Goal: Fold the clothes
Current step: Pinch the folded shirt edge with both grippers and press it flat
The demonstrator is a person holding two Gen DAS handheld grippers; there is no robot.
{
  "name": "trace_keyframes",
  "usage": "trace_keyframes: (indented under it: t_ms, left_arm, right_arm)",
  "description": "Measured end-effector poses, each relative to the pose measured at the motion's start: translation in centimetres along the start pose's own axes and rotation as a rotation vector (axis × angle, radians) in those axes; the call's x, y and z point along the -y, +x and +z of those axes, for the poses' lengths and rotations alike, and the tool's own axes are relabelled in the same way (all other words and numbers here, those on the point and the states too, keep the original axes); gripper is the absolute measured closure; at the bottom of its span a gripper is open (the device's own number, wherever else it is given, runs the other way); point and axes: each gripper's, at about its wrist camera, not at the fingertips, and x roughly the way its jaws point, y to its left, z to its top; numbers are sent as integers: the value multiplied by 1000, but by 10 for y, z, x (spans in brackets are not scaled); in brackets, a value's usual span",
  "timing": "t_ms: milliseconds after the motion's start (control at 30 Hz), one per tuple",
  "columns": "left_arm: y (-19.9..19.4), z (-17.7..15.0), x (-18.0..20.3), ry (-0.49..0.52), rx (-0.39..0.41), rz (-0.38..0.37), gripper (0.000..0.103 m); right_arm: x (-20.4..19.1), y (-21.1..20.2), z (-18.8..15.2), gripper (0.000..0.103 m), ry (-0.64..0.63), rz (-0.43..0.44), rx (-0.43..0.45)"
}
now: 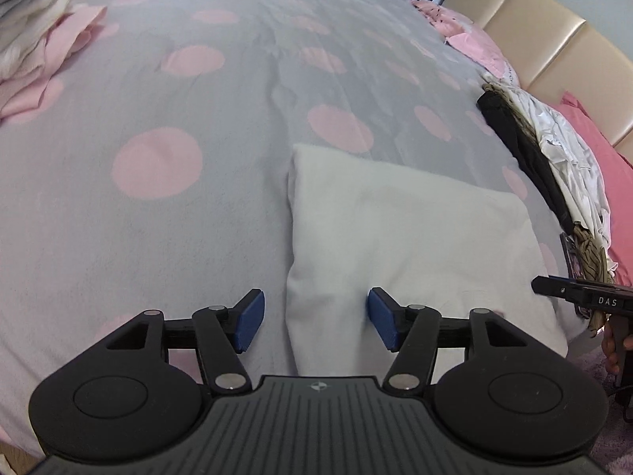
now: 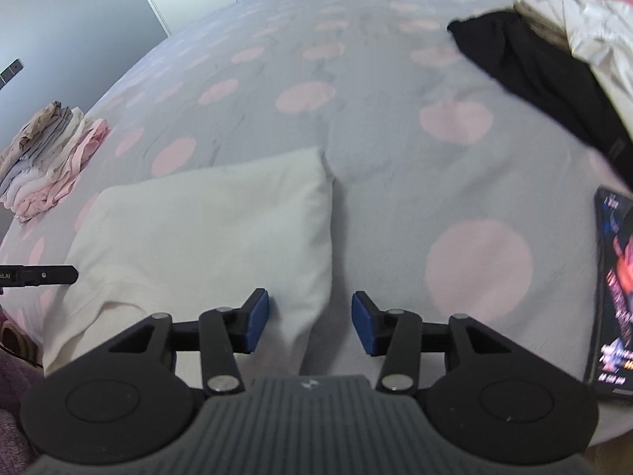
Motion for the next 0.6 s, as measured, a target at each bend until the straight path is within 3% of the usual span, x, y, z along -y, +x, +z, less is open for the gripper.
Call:
trace_keyframes:
  t_ms: [200, 333, 433, 600]
  left_arm:
    - [6, -7, -16, -121, -48, -58, 42]
    - [10, -8, -19, -138, -65, -92, 42]
    - [20, -7, -17, -119, -94, -130, 42]
    - [32, -5, -4, -24, -122, -126, 43]
  right_arm:
    - [5, 11, -3, 50, 48, 47, -56]
    - [4, 13, -3, 50, 48, 56, -66]
    - [3, 19, -2, 49, 50, 82, -82]
    - [3, 24, -1, 51, 50, 111, -85]
